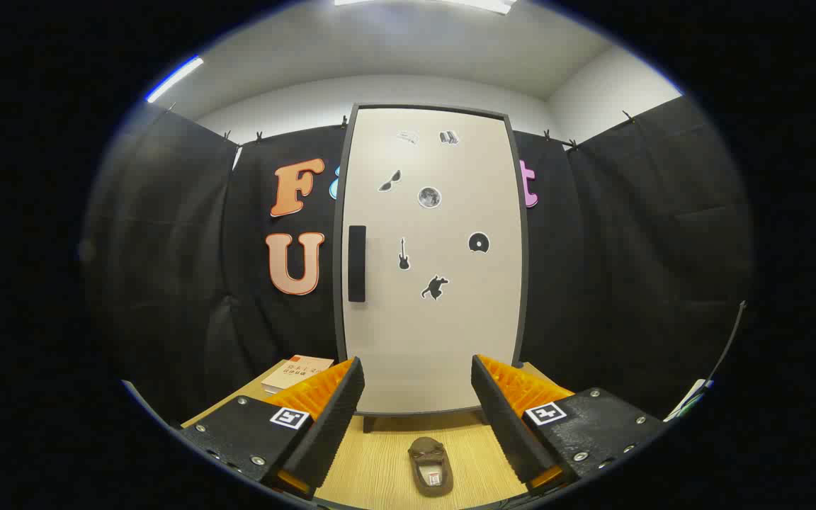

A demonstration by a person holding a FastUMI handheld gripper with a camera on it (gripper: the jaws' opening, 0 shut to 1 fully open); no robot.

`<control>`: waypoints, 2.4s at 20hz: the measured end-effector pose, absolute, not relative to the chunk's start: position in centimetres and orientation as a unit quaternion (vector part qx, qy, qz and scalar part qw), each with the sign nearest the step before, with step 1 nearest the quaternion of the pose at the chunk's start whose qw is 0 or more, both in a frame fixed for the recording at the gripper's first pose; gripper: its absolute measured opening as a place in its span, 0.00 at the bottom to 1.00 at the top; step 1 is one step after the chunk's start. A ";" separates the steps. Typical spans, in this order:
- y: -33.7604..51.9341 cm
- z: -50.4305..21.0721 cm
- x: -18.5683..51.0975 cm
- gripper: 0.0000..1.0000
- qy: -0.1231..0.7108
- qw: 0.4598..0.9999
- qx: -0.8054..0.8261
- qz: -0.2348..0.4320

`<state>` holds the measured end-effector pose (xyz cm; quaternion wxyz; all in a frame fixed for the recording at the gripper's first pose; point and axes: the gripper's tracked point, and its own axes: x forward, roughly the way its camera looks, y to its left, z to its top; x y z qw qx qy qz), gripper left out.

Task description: Open the shoe cabinet door, grab the shoes and put them into the shoe cabinet, then close the shoe cabinet door.

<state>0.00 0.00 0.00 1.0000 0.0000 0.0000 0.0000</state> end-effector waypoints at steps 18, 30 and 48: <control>0.0 0.2 0.0 0.95 0.008 1.000 0.016 0.003; 4.4 2.4 5.5 0.95 0.007 0.999 0.001 0.048; 11.4 5.1 21.4 0.95 0.008 0.993 0.009 0.115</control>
